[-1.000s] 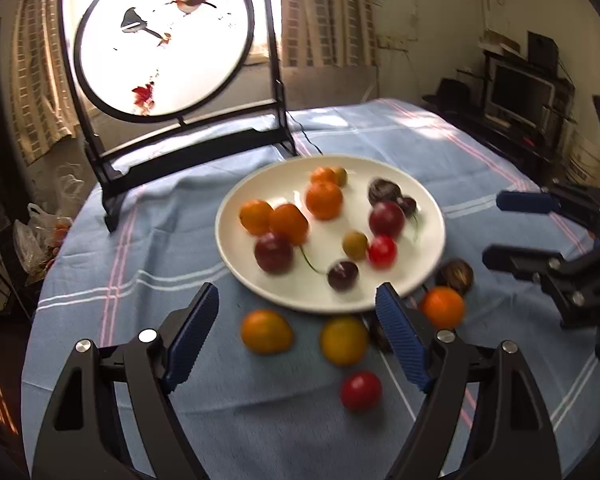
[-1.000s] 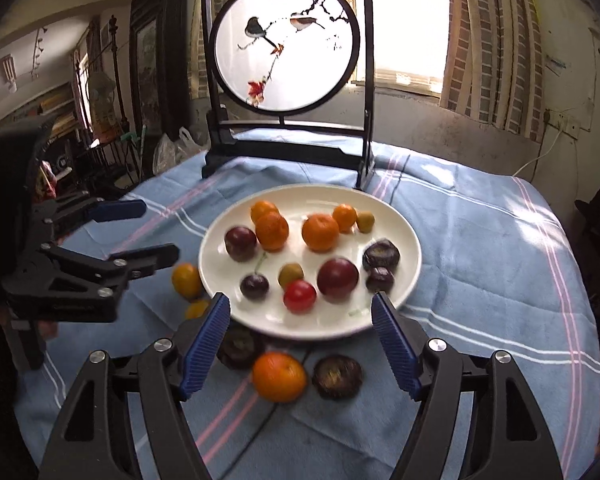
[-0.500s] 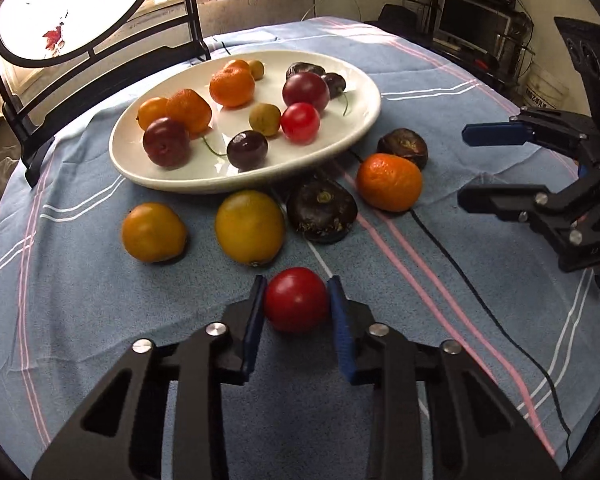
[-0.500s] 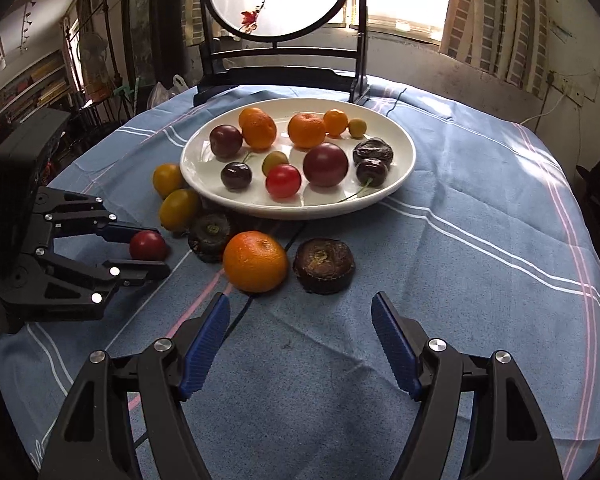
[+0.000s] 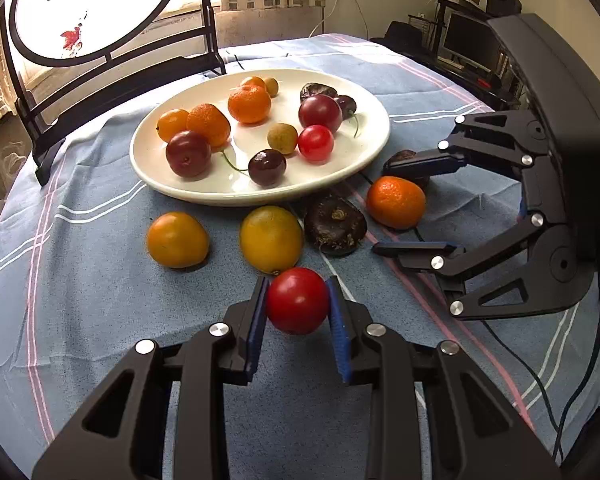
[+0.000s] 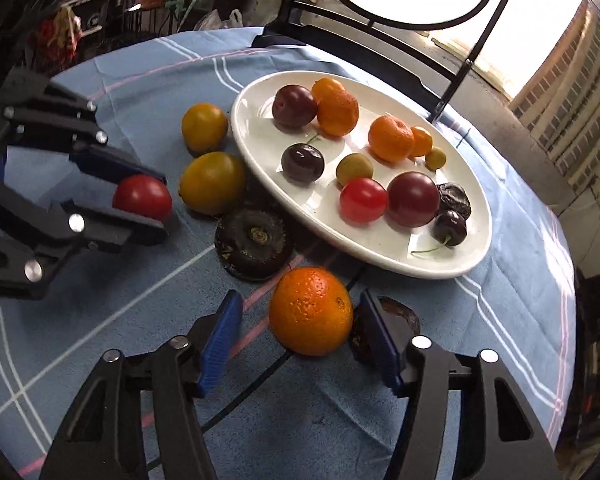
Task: Organize fruits
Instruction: 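Grasp a red tomato with the left gripper while the right grasps a mandarin, then lower the tomato and mandarin onto the plate and open both grippers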
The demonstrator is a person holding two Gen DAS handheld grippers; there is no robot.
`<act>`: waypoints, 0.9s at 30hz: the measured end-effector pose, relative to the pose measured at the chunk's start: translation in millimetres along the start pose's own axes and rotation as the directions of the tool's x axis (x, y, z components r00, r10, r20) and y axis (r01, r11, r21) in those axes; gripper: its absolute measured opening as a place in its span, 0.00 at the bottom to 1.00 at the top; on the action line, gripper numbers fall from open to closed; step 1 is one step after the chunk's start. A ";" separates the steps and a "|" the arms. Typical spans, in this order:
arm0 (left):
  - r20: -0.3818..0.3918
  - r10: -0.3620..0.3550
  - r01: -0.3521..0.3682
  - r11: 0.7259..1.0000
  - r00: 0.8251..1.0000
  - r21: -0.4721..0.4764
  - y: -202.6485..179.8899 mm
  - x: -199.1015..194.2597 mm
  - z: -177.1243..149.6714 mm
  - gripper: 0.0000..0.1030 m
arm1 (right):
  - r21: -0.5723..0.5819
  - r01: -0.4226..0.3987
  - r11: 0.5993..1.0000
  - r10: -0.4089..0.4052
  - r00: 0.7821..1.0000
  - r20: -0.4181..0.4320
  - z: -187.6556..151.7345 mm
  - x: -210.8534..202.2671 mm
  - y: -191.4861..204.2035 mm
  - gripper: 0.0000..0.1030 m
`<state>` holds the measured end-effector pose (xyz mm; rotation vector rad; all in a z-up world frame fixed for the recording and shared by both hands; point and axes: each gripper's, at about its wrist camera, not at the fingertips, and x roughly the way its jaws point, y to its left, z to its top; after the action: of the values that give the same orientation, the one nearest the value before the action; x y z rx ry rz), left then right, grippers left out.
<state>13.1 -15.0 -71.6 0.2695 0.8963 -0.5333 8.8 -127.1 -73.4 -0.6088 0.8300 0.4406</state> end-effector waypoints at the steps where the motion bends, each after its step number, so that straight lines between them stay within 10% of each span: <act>1: -0.001 -0.002 0.002 1.000 1.000 -0.005 1.0 -0.4 -0.3 0.28 | -0.008 0.029 1.000 -0.029 1.000 0.001 -0.6 -1.0 0.6 0.44; 14: 0.015 0.066 -0.066 0.998 0.998 -0.002 -4.3 -4.3 -0.9 0.28 | 0.275 -0.228 0.934 0.208 0.973 0.099 -25.9 -19.5 -25.6 0.38; 27: 0.028 0.106 -0.106 0.994 0.994 0.008 -13.8 -12.6 -1.1 0.28 | 0.304 -0.258 0.917 0.235 0.966 0.110 -33.5 -27.4 -13.2 0.38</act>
<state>-1.5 -22.0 -62.2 0.3160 0.8479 -0.4421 -18.3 -162.4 -65.1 -0.1886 0.8911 0.5422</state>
